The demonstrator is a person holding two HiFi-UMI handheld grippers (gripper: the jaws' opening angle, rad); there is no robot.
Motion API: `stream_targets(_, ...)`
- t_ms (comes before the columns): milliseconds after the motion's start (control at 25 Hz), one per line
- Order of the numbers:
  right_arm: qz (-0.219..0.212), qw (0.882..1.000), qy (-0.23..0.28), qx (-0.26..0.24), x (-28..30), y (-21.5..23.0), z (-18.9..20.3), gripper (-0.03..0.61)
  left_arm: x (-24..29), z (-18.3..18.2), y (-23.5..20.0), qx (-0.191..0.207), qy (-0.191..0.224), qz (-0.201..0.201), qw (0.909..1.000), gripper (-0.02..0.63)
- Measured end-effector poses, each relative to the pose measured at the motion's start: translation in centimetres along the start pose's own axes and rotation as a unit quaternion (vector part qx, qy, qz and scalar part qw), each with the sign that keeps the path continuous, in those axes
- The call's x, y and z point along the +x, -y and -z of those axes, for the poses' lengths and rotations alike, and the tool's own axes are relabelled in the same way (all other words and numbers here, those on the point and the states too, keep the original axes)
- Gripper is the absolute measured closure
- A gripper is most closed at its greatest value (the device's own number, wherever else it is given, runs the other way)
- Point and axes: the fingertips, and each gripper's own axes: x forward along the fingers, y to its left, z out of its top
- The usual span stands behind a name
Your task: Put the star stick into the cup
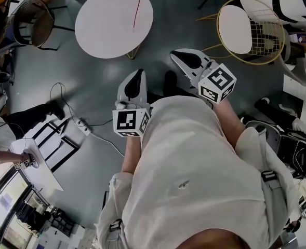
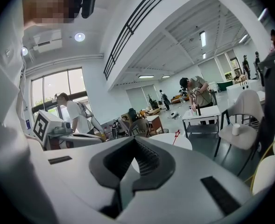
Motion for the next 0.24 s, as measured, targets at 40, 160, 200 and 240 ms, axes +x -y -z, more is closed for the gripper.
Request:
stream_targets(40, 0.000, 1.000, -0.001, -0.001, -0.05, 0.08, 0.02, 0.571, 0.09, -0.02, -0.03, 0.000, 0.000, 0.000, 1.0000, 0.601)
stream_targets(160, 0.002, 1.000, -0.001, -0.003, 0.03, 0.30, 0.04, 0.571, 0.33, -0.06, -0.33, 0.000, 0.001, -0.002, 1.0000, 0.601)
stream_targets(200, 0.002, 1.000, -0.001, -0.003, 0.09, 0.35, 0.03, 0.571, 0.38, -0.06, -0.46, 0.000, 0.002, -0.003, 1.0000, 0.601)
stream_targets(240, 0.003, 1.000, 0.000, -0.003, 0.14, 0.41, 0.01, 0.571, 0.43, -0.06, -0.59, -0.001, 0.002, -0.004, 1.0000, 0.601)
